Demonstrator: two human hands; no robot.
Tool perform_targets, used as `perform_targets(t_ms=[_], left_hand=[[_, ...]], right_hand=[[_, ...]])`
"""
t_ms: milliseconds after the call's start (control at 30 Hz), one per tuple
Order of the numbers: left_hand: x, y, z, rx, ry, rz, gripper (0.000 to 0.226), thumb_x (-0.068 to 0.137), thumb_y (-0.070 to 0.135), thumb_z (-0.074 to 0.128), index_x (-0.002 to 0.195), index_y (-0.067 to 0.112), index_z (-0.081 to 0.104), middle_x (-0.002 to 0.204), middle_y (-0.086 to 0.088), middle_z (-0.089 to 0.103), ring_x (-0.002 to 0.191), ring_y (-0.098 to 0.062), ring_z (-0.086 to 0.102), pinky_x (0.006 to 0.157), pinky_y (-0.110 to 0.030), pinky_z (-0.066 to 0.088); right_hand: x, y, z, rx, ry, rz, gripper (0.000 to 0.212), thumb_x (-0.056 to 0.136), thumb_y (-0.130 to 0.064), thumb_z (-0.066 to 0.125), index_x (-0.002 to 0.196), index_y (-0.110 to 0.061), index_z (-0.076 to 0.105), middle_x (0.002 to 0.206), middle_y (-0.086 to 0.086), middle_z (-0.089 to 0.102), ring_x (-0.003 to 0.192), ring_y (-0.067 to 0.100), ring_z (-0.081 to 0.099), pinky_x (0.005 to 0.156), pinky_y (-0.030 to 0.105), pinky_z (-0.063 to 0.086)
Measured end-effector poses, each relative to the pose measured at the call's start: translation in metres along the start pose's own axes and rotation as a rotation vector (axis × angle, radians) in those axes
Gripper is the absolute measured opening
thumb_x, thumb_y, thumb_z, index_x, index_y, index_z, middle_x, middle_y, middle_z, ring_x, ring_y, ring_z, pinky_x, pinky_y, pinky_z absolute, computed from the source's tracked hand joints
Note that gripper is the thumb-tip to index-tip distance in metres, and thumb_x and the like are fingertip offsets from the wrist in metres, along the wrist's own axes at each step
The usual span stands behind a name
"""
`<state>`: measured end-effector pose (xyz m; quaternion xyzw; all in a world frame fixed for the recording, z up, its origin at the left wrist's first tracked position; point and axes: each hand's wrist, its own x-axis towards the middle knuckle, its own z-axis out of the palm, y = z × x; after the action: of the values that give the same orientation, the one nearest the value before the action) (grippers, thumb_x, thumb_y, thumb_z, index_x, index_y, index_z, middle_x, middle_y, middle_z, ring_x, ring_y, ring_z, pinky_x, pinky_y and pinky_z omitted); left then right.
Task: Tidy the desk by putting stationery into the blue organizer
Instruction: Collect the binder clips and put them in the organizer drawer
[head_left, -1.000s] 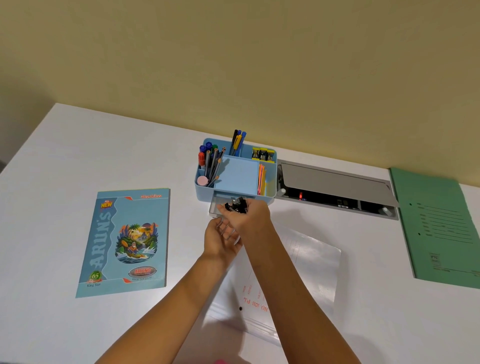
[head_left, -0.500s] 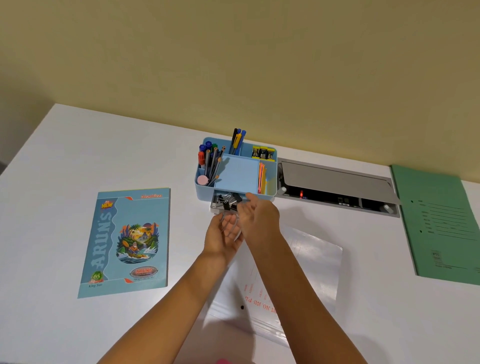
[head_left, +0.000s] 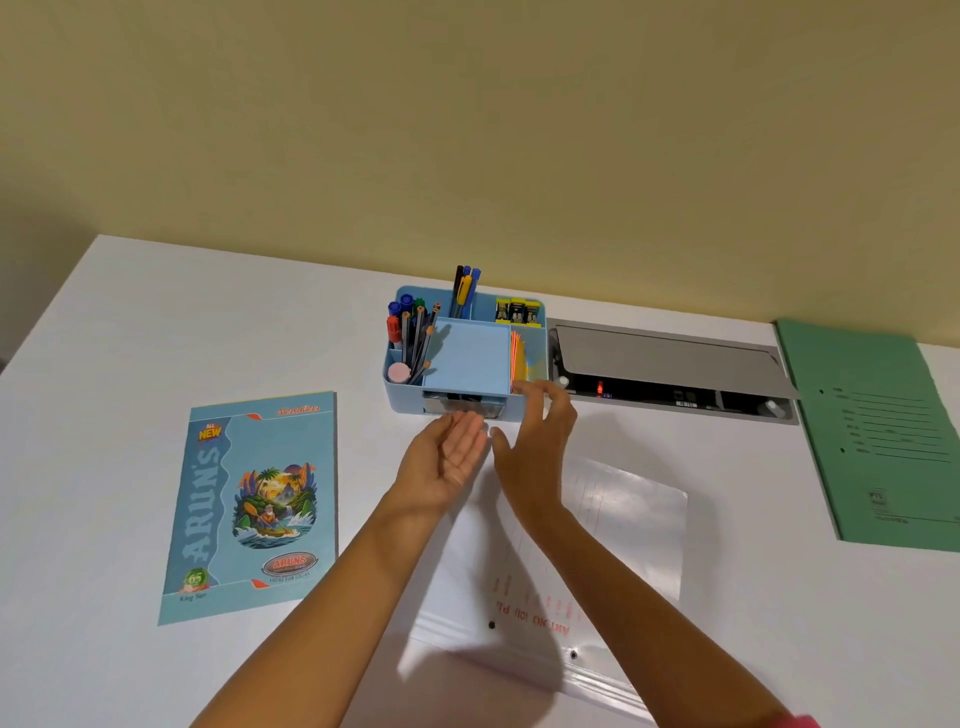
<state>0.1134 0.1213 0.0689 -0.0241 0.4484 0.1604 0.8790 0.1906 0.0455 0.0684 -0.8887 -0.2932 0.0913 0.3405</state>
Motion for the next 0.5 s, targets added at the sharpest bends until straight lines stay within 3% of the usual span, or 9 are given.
perform_targets(t_ms=[67,167,367,500], left_hand=[[-0.001,0.004,0.004,-0.034,-0.027,0.005,0.026,0.097,0.007,0.044,0.118,0.0,0.059,0.127,-0.015,0.061,0.12,-0.025,0.057,0.105,-0.041,0.043],[-0.003,0.007,0.011,-0.044,-0.038,0.026,0.035,0.097,0.001,0.04,0.13,0.001,0.053,0.131,-0.016,0.058,0.119,-0.025,0.057,0.101,-0.041,0.044],[-0.005,0.006,0.011,-0.053,-0.009,0.044,0.031,0.095,0.005,0.044,0.123,-0.001,0.056,0.13,-0.016,0.059,0.117,-0.026,0.059,0.099,-0.041,0.046],[-0.006,0.002,0.005,0.022,0.027,0.123,0.035,0.092,0.0,0.043,0.124,0.006,0.056,0.123,-0.011,0.062,0.117,-0.026,0.058,0.104,-0.041,0.044]], right_hand=[[0.004,0.004,0.006,-0.013,0.022,-0.002,0.059,0.083,-0.028,0.071,0.132,-0.009,0.045,0.145,0.014,0.035,0.134,0.025,0.031,0.108,0.027,0.034],[0.008,0.009,0.012,-0.033,0.066,0.014,0.052,0.084,-0.029,0.07,0.127,-0.01,0.049,0.14,0.012,0.04,0.129,0.024,0.037,0.095,0.018,0.035],[0.015,0.013,0.015,-0.011,0.15,-0.012,0.032,0.086,-0.024,0.069,0.11,-0.009,0.054,0.121,0.011,0.05,0.116,0.021,0.047,0.08,0.011,0.035],[0.018,0.014,0.015,0.026,0.12,-0.014,0.028,0.086,-0.018,0.067,0.109,-0.009,0.054,0.125,0.011,0.046,0.119,0.019,0.043,0.083,0.01,0.034]])
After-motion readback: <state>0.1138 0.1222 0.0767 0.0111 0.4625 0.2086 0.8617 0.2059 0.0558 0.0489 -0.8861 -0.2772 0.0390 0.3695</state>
